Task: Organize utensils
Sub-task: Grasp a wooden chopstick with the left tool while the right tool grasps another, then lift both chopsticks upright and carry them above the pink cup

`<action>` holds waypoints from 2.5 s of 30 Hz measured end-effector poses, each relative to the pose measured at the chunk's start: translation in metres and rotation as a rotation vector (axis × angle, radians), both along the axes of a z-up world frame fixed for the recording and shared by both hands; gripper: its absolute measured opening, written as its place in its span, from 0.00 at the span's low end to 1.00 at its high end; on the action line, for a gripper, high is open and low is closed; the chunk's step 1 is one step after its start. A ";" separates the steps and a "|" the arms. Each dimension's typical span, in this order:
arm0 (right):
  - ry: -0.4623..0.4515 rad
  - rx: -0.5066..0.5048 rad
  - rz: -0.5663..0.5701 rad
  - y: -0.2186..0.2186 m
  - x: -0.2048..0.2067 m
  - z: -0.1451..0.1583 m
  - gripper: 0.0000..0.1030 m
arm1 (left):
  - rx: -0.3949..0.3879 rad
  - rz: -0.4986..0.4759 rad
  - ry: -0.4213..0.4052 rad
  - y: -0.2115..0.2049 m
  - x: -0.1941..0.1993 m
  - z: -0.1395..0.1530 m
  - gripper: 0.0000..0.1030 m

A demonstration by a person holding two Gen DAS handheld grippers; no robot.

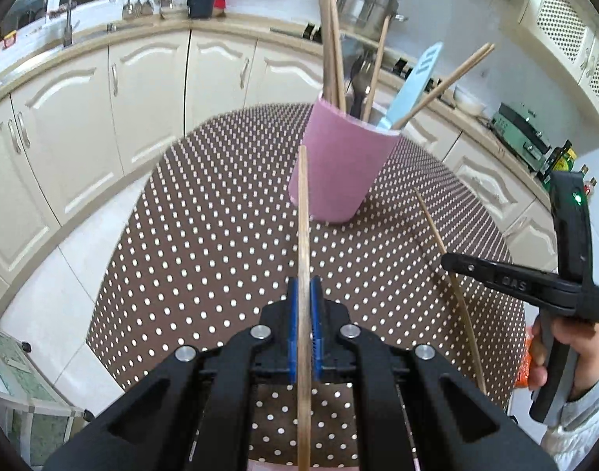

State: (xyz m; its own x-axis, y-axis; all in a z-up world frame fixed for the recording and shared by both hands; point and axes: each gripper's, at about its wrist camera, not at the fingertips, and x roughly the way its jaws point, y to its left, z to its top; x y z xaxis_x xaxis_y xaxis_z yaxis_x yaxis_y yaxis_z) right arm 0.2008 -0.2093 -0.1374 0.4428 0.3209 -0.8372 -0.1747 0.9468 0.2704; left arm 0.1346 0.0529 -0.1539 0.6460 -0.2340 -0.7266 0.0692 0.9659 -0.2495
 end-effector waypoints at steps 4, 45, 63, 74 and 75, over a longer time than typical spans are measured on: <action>-0.070 0.109 -0.019 -0.021 -0.016 0.016 0.06 | 0.002 0.005 -0.060 -0.003 -0.010 0.013 0.06; -0.524 0.258 0.035 0.011 -0.059 0.125 0.06 | -0.071 -0.057 -0.680 -0.062 -0.025 0.137 0.06; -0.661 0.261 0.052 0.039 -0.008 0.154 0.06 | -0.247 -0.027 -0.822 -0.039 0.037 0.144 0.06; -0.717 0.262 0.052 0.043 0.016 0.157 0.06 | -0.169 0.064 -0.920 -0.042 0.072 0.125 0.06; -0.717 0.267 0.055 0.043 0.018 0.157 0.06 | -0.162 0.068 -0.922 -0.043 0.077 0.122 0.06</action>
State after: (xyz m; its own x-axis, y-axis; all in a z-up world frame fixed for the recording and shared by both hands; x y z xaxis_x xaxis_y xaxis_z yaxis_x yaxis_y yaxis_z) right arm 0.2190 -0.1667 0.0197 0.8258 0.5094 -0.2419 -0.4390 0.8500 0.2911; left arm 0.2116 0.0103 -0.0319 0.9666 -0.2279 0.1171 0.2511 0.9333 -0.2566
